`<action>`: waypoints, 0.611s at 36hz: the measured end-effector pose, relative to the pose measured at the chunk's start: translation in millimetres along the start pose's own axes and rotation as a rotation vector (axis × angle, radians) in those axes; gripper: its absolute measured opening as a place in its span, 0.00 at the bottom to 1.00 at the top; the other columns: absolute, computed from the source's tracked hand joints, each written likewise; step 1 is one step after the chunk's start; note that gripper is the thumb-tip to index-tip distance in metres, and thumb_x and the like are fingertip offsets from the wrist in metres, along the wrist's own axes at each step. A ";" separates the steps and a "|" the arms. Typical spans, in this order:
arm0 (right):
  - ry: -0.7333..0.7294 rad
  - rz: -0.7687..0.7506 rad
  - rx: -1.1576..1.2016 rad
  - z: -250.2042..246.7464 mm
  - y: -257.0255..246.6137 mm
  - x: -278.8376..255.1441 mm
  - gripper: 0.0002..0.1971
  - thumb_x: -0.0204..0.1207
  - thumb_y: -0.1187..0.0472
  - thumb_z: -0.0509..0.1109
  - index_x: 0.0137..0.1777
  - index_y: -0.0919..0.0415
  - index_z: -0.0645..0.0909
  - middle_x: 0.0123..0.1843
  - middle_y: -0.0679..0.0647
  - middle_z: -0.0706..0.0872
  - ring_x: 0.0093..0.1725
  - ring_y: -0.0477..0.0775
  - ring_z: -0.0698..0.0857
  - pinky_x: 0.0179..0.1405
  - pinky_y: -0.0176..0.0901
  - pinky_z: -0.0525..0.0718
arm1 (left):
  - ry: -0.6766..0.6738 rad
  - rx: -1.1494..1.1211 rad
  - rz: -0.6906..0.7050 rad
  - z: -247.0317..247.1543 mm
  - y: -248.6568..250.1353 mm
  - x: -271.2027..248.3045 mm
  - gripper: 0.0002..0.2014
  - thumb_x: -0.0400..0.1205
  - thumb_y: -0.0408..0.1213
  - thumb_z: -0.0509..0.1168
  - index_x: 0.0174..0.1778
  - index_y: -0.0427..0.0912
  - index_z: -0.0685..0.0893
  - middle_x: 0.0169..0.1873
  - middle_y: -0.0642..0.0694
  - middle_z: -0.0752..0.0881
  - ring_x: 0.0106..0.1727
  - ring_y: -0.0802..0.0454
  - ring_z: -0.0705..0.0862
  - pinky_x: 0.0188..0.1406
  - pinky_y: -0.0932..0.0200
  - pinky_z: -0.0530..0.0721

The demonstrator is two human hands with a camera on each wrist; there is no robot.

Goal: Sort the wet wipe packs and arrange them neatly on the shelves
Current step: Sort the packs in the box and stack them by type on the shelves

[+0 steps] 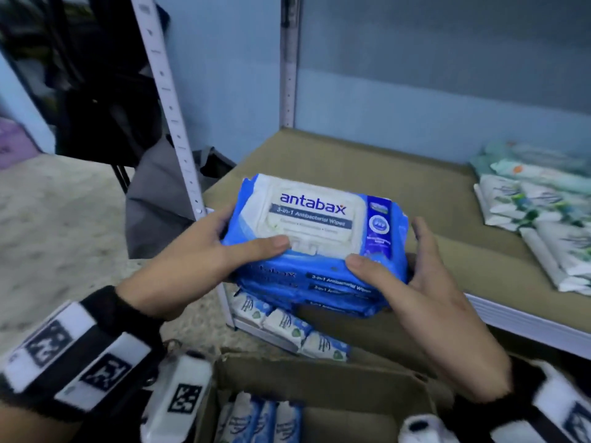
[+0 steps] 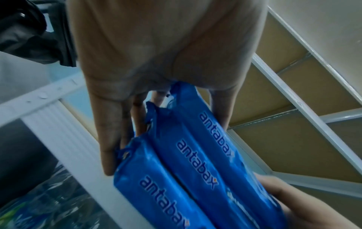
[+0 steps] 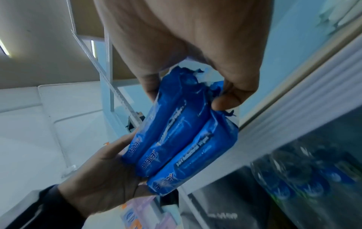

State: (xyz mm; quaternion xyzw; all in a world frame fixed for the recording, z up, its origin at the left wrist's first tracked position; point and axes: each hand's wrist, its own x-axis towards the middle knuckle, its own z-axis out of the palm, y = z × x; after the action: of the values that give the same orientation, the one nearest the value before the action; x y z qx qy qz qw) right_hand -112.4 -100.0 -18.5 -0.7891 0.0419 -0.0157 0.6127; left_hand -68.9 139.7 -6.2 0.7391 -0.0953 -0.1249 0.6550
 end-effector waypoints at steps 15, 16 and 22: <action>0.177 -0.100 0.044 -28.7 14.2 86.3 0.28 0.66 0.42 0.77 0.66 0.45 0.79 0.49 0.45 0.92 0.45 0.42 0.91 0.41 0.37 0.81 | 0.184 0.042 0.065 30.9 -3.7 73.8 0.23 0.75 0.55 0.72 0.66 0.61 0.78 0.53 0.63 0.89 0.53 0.62 0.89 0.49 0.58 0.86; 0.175 -0.095 0.046 -30.2 15.6 89.4 0.29 0.64 0.40 0.77 0.65 0.45 0.80 0.49 0.45 0.92 0.45 0.43 0.91 0.42 0.40 0.81 | 0.192 0.030 0.052 32.2 -3.8 76.9 0.22 0.76 0.55 0.72 0.66 0.59 0.78 0.52 0.62 0.90 0.52 0.61 0.90 0.50 0.56 0.86; 0.144 -0.073 0.007 -36.9 19.5 100.1 0.28 0.65 0.35 0.74 0.63 0.47 0.81 0.45 0.44 0.93 0.39 0.39 0.89 0.39 0.38 0.78 | 0.208 0.074 0.039 28.5 -8.5 87.8 0.26 0.71 0.65 0.70 0.63 0.61 0.78 0.48 0.60 0.91 0.48 0.57 0.91 0.53 0.45 0.88</action>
State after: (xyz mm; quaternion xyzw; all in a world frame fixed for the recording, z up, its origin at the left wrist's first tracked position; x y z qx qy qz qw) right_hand -16.4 -149.0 -30.8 -0.7849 0.0572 -0.0950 0.6097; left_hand 5.6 87.2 -23.0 0.7696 -0.0460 -0.0311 0.6361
